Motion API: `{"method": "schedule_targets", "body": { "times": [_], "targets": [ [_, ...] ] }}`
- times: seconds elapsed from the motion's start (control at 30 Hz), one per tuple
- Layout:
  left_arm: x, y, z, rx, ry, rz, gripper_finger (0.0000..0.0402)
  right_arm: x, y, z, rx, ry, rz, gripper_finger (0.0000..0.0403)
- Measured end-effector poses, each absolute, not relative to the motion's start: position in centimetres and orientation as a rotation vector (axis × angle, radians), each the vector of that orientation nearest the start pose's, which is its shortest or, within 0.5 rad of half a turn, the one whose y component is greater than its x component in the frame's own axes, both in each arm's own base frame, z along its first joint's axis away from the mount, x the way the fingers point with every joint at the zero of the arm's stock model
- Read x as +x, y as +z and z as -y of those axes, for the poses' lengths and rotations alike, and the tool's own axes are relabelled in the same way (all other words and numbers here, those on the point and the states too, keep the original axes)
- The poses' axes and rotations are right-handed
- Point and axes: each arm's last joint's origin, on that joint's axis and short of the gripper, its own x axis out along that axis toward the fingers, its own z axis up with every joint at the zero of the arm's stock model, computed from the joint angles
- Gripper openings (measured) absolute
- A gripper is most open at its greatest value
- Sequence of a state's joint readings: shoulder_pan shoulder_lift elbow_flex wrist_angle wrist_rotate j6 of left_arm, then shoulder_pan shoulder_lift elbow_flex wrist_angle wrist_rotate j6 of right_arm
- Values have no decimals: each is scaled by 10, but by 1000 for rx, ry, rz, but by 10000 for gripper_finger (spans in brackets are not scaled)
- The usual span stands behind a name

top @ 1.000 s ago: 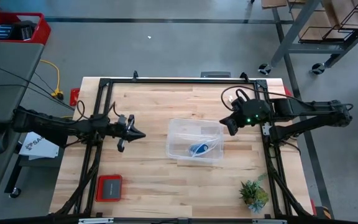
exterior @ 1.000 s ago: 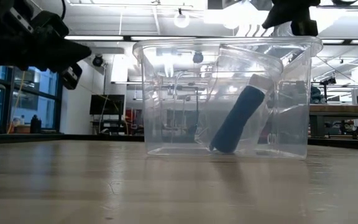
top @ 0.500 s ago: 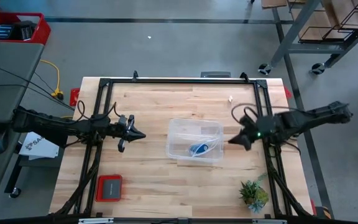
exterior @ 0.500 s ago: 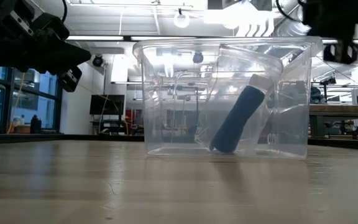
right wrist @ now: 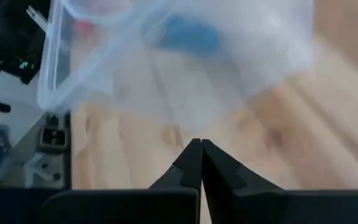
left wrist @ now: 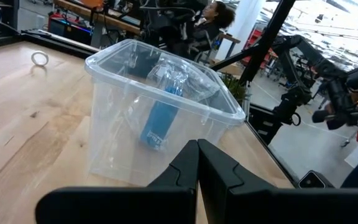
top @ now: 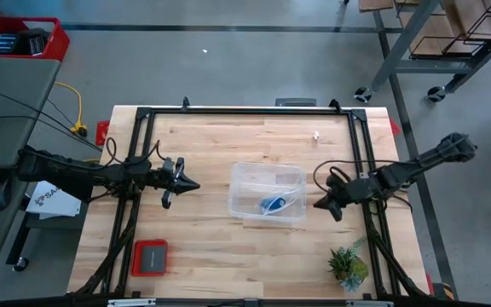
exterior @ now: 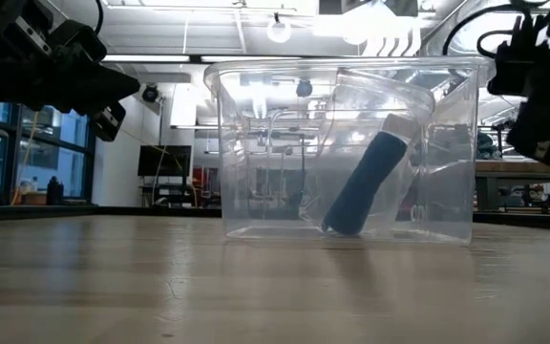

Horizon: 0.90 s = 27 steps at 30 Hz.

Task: Roll bandage
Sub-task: Move the transparent container to the center

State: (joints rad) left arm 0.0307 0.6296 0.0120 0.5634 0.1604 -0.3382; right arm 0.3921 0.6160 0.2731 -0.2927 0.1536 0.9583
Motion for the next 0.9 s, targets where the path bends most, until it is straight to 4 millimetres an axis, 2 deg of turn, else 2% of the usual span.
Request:
{"method": "schedule_targets", "body": {
  "times": [0.4, 0.7, 0.9],
  "targets": [
    [137, 161, 0, -343, -119, -75, 0, 134, 170, -31, 560, -123, -519, 0],
    [137, 161, 0, -342, -119, -75, 0, 156, 167, -17, 459, -61, -500, 0],
    [137, 161, 0, -343, -119, -76, 0, 168, 165, -8, 395, -86, -456, 0]
  ]
}}
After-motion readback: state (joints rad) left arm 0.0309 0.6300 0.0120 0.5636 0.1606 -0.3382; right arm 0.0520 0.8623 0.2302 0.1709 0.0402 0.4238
